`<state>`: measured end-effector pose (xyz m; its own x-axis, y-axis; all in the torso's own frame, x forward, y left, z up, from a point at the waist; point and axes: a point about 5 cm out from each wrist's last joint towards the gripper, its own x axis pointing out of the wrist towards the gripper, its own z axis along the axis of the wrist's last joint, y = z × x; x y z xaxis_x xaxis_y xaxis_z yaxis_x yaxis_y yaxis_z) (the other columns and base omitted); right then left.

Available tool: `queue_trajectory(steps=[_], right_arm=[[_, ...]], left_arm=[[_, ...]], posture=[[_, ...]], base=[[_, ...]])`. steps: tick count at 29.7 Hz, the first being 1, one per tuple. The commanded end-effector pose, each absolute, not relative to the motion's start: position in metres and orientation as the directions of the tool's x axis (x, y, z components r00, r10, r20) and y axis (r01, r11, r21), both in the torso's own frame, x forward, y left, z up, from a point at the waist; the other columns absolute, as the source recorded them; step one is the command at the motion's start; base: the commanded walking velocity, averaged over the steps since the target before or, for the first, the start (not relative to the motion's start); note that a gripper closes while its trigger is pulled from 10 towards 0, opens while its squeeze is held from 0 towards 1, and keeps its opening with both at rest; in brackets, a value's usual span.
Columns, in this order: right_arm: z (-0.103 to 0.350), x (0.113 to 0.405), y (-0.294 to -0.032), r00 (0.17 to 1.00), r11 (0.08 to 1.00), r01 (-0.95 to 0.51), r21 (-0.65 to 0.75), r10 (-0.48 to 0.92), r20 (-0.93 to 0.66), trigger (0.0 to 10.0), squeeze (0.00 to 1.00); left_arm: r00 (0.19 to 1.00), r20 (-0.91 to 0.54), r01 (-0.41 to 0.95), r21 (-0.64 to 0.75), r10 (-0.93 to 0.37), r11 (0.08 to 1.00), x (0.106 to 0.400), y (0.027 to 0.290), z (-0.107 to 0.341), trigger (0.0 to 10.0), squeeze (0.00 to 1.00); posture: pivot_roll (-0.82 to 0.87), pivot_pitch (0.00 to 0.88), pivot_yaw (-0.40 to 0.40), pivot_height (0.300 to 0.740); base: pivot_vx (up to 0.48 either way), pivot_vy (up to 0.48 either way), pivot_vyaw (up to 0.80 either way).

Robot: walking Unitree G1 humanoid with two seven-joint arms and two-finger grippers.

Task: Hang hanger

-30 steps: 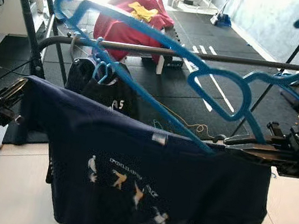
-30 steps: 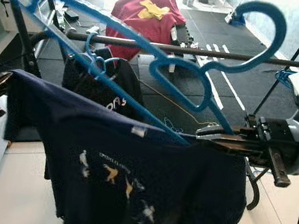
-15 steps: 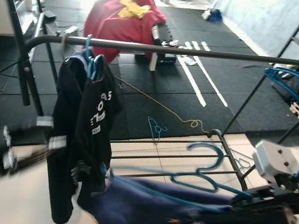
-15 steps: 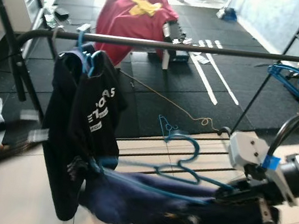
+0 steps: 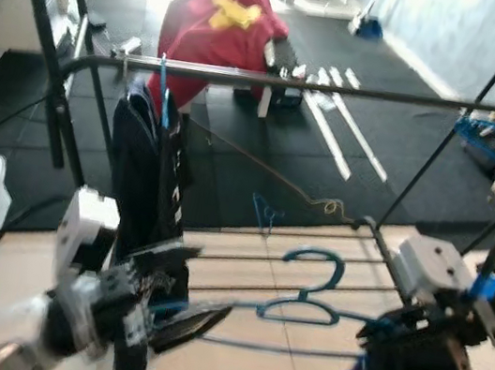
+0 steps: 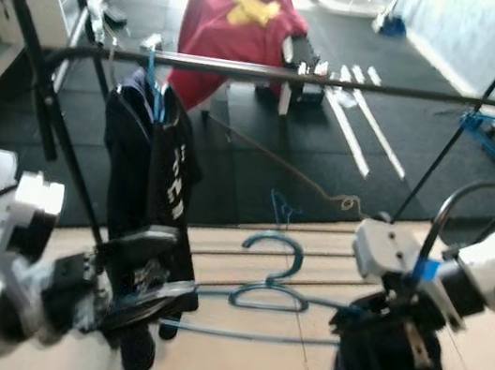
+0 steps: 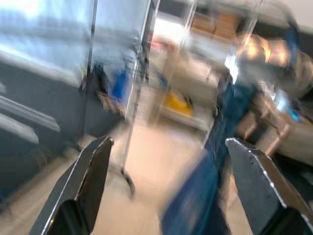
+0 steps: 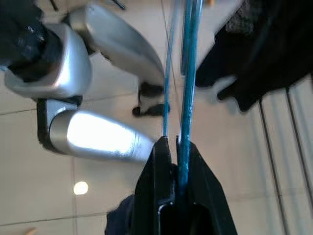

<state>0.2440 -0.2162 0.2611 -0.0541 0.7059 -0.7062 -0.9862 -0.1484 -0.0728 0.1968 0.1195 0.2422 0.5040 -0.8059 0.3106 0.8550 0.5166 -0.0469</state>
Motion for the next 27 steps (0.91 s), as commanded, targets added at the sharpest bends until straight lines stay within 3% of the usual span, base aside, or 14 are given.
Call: queue_trajectory(steps=[1,8,9,12,14,16,19,27], right_arm=[[0.265,0.246,-0.212,-0.072,-0.188,-0.978,-0.091,0.712,-0.699,10.0,0.00],[0.270,0.251,-0.204,-0.077,-0.220,-0.968,-0.124,0.726,-0.684,10.0,0.00],[0.274,0.259,-0.194,-0.081,-0.255,-0.953,-0.163,0.733,-0.675,10.0,0.00],[0.274,0.259,-0.194,-0.081,-0.255,-0.953,-0.163,0.733,-0.675,10.0,0.00],[0.282,0.269,-0.186,-0.070,-0.286,-0.934,-0.214,0.733,-0.676,10.0,0.00],[0.282,0.269,-0.186,-0.070,-0.286,-0.934,-0.214,0.733,-0.676,10.0,0.00],[0.287,0.273,-0.188,-0.044,-0.275,-0.933,-0.233,0.728,-0.685,10.0,0.00],[0.288,0.279,-0.191,-0.023,-0.263,-0.935,-0.236,0.712,-0.702,10.0,0.00]], left_arm=[[0.532,0.317,0.839,-0.068,-0.785,0.540,0.204,0.118,0.245,10.0,0.00],[0.495,0.365,0.856,-0.048,-0.788,0.515,0.211,0.118,0.257,10.0,0.00],[0.423,0.361,0.887,0.024,-0.831,0.462,0.215,0.115,0.265,10.0,0.00],[0.423,0.361,0.887,0.024,-0.831,0.462,0.215,0.115,0.265,10.0,0.00],[0.318,0.239,0.916,0.171,-0.917,0.362,0.210,0.118,0.265,10.0,0.00],[0.318,0.239,0.916,0.171,-0.917,0.362,0.210,0.118,0.265,10.0,0.00],[0.274,0.126,0.926,0.232,-0.954,0.296,0.201,0.126,0.260,10.0,0.00],[0.255,0.079,0.933,0.240,-0.964,0.267,0.199,0.126,0.262,10.0,0.00]], posture=[[-0.12,0.085,-0.033,0.740],[-0.12,0.076,-0.031,0.740],[-0.12,0.057,-0.032,0.740],[-0.12,0.057,-0.032,0.740],[-0.12,0.058,-0.036,0.740],[-0.12,0.058,-0.036,0.740],[-0.12,0.060,-0.034,0.740],[-0.12,0.065,-0.033,0.740]], base=[[0.000,0.000,0.00],[0.000,0.000,0.00],[0.000,0.000,0.00],[0.000,0.000,0.00],[0.000,0.000,0.00],[0.000,0.000,0.00],[0.000,0.000,0.00],[0.000,0.000,0.00]])
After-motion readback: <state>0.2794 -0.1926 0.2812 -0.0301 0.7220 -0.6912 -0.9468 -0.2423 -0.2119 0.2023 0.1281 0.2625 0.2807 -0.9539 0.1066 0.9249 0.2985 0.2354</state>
